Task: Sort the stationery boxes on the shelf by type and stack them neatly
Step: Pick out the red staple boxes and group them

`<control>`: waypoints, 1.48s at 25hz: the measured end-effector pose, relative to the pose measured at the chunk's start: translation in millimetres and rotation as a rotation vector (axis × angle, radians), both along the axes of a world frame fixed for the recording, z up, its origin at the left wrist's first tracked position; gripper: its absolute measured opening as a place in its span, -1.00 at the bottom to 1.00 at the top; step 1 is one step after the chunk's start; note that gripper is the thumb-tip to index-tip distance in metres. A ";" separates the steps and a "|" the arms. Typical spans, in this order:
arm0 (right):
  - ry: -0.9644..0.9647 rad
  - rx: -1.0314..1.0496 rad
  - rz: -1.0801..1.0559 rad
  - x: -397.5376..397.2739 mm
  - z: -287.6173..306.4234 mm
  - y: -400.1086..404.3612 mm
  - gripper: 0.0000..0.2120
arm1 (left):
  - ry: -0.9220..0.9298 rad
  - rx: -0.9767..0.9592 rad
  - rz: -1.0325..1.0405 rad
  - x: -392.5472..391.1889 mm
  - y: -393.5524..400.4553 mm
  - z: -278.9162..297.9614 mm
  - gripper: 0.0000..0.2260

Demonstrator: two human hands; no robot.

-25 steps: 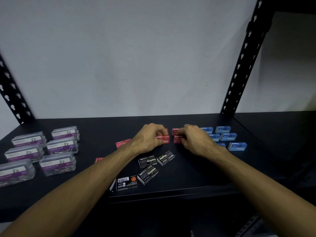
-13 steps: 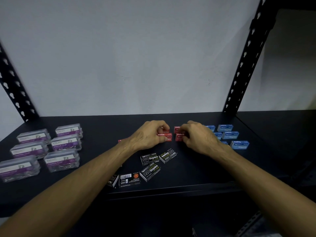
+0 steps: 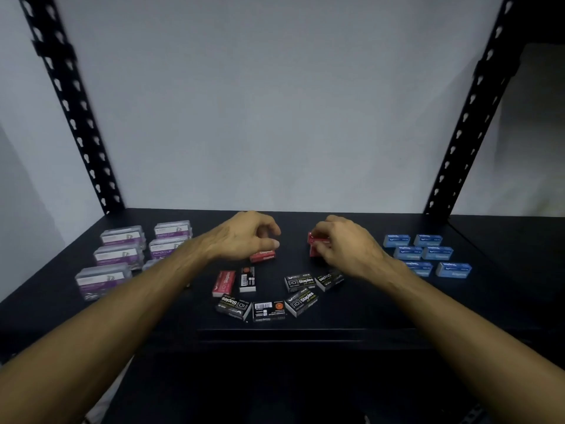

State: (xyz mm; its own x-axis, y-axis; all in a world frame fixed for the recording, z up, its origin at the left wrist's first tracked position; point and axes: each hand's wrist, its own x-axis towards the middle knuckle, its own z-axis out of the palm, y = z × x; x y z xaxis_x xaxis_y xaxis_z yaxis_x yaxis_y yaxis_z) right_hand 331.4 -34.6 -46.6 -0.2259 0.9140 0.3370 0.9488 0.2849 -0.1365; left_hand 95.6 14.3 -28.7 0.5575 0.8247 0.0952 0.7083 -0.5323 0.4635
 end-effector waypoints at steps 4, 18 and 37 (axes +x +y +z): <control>0.043 0.001 0.084 -32.8 -6.7 6.3 -0.78 | 0.040 0.016 0.062 -34.3 -13.6 -0.3 -0.75; -0.019 -0.202 0.195 -84.7 -33.6 38.6 -0.63 | 0.287 0.061 0.173 -58.1 -45.5 -32.7 -0.54; 0.096 -0.218 0.162 -58.3 -38.1 19.7 -0.55 | 0.136 0.043 0.217 -35.4 -32.0 -44.0 -0.55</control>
State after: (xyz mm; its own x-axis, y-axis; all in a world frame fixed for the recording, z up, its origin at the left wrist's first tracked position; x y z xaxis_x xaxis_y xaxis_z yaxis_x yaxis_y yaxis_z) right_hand 273.1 -15.0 -84.7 -0.3513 0.9219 0.1633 0.8733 0.3855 -0.2977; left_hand 60.3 -17.6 -72.6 0.3782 0.9231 0.0693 0.8623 -0.3785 0.3363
